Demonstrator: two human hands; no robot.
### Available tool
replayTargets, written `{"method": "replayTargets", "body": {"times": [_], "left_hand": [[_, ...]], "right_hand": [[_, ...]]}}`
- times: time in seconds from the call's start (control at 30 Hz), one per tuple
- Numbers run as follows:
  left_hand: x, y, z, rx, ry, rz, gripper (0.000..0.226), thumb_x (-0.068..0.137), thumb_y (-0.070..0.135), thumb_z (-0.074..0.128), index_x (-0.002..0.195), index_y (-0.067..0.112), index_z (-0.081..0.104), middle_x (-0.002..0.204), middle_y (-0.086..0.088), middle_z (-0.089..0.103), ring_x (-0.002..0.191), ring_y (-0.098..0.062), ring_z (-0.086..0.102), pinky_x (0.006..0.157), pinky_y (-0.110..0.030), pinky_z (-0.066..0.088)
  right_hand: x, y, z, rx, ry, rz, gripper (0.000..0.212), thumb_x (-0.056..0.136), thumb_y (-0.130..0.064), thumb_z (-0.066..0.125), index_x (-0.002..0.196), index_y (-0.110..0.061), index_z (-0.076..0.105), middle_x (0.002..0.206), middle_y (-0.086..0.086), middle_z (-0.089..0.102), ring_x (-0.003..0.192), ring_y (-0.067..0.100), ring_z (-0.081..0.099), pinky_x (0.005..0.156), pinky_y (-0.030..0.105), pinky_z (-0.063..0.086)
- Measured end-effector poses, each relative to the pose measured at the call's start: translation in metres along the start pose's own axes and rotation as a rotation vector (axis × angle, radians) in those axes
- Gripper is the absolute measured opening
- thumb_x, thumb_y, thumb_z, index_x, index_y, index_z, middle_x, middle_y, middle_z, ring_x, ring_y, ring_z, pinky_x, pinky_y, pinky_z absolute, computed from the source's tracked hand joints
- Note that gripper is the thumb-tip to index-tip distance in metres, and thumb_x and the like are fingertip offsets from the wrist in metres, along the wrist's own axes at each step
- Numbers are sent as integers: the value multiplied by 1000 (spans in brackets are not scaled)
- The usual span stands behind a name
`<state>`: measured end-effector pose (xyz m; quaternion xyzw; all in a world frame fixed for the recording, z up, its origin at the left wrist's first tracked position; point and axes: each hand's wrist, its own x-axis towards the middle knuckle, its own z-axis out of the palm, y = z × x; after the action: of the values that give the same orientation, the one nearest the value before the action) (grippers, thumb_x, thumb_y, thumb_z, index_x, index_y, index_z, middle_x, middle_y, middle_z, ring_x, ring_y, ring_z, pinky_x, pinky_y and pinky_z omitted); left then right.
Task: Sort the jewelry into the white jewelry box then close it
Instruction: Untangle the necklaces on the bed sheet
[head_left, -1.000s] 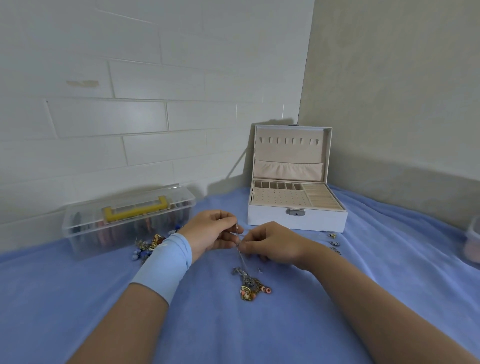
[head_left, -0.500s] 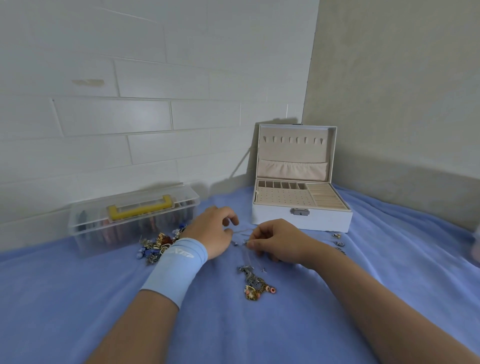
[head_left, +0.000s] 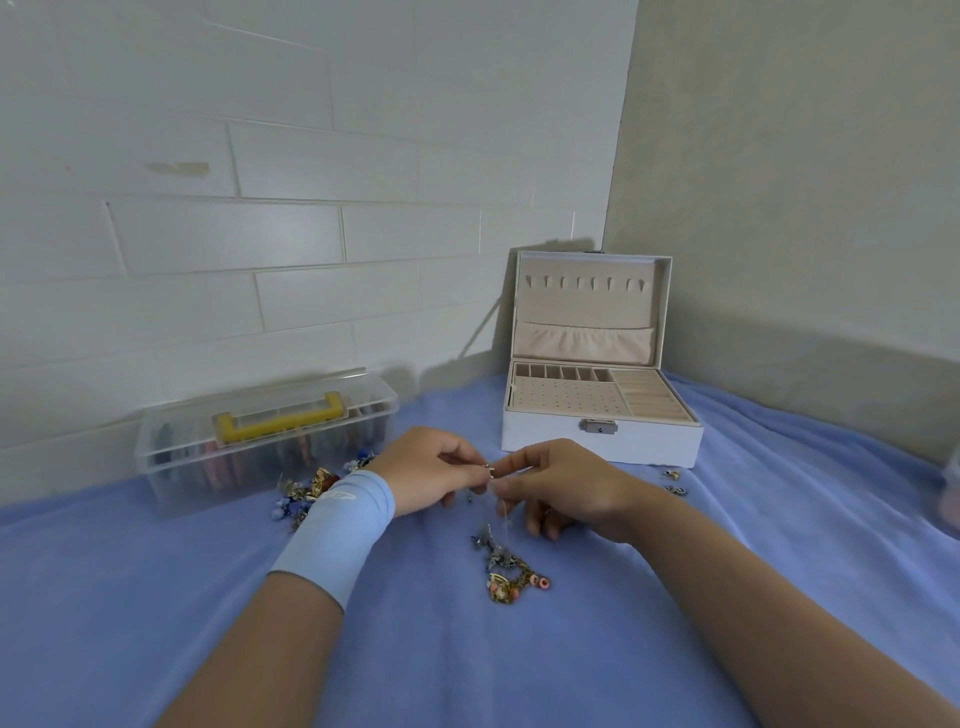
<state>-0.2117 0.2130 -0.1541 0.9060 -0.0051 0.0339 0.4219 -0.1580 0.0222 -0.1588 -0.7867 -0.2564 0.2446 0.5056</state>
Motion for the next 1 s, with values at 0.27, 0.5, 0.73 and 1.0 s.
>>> {"method": "replayTargets", "body": {"times": [0.27, 0.5, 0.73, 1.0], "left_hand": [[-5, -2, -8, 67, -151, -38, 13, 94, 25, 64, 95, 22, 77, 80, 9, 74, 59, -8, 54, 57, -18, 44], [-5, 1, -6, 146, -193, -73, 26, 98, 15, 51, 96, 25, 75, 62, 11, 58, 47, -6, 45, 49, -14, 38], [-7, 5, -8, 204, -188, -71, 22, 96, 38, 57, 86, 32, 76, 58, 8, 44, 48, -7, 40, 53, -19, 34], [-10, 9, -13, 314, -156, -74, 25, 97, 24, 54, 81, 28, 73, 66, 13, 50, 61, -6, 46, 57, -19, 33]], "right_hand": [[4, 3, 0, -115, 107, 9, 18, 95, -24, 69, 91, -7, 73, 56, -3, 54, 45, 13, 43, 42, 23, 37], [5, 6, -3, -49, 139, 7, 14, 93, -23, 72, 81, -15, 73, 53, 0, 36, 50, 17, 29, 48, 28, 26], [4, 3, -10, 4, 172, -29, 12, 90, -13, 72, 82, -5, 75, 60, 12, 62, 57, 24, 61, 61, 32, 54], [0, 1, -11, -64, 147, 18, 13, 92, -16, 68, 80, -10, 71, 53, 4, 33, 44, 16, 29, 41, 24, 36]]}}
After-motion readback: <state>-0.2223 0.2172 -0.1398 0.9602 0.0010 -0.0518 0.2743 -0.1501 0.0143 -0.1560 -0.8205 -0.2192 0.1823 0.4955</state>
